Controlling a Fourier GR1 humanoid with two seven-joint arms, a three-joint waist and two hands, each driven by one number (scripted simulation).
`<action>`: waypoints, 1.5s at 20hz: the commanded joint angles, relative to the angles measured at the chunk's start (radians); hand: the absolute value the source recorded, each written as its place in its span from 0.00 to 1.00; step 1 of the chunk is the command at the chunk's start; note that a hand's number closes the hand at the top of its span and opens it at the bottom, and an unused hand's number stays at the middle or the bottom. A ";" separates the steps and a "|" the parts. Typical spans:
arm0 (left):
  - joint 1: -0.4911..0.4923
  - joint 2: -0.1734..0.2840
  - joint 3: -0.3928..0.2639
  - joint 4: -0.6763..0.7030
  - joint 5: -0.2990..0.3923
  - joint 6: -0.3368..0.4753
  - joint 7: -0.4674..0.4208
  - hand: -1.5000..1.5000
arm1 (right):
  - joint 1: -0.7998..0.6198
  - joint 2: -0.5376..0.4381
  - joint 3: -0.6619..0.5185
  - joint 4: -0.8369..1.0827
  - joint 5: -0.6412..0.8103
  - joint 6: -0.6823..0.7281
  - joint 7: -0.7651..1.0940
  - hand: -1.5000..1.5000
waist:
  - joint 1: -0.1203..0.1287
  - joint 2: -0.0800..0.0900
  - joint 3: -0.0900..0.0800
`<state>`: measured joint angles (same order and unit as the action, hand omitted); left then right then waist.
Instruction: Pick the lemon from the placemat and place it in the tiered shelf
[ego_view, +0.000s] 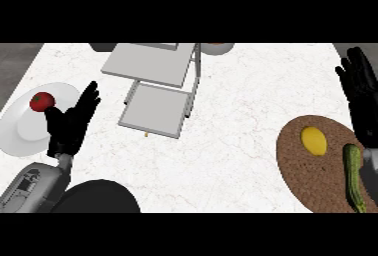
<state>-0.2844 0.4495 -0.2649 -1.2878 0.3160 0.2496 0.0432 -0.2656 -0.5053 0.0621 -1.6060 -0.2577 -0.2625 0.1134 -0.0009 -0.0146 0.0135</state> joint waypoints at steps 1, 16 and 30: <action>0.030 -0.019 0.009 -0.053 -0.023 0.033 0.064 0.50 | 0.084 -0.019 -0.078 0.017 -0.002 0.054 -0.105 1.00 | -0.001 0.013 -0.013; 0.189 -0.039 0.068 0.007 0.128 -0.063 0.156 0.50 | 0.276 -0.258 -0.367 0.740 0.008 0.418 -0.585 0.00 | 0.010 0.017 -0.011; 0.247 -0.036 0.077 -0.079 0.085 -0.051 0.207 0.50 | 0.382 -0.331 -0.223 0.059 0.022 0.443 0.018 0.00 | -0.010 0.009 -0.017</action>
<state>-0.0476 0.4036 -0.1922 -1.3471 0.4070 0.2006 0.2298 0.0885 -0.8696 -0.2149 -1.3418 -0.2578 0.2644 -0.0564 -0.0052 -0.0034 -0.0021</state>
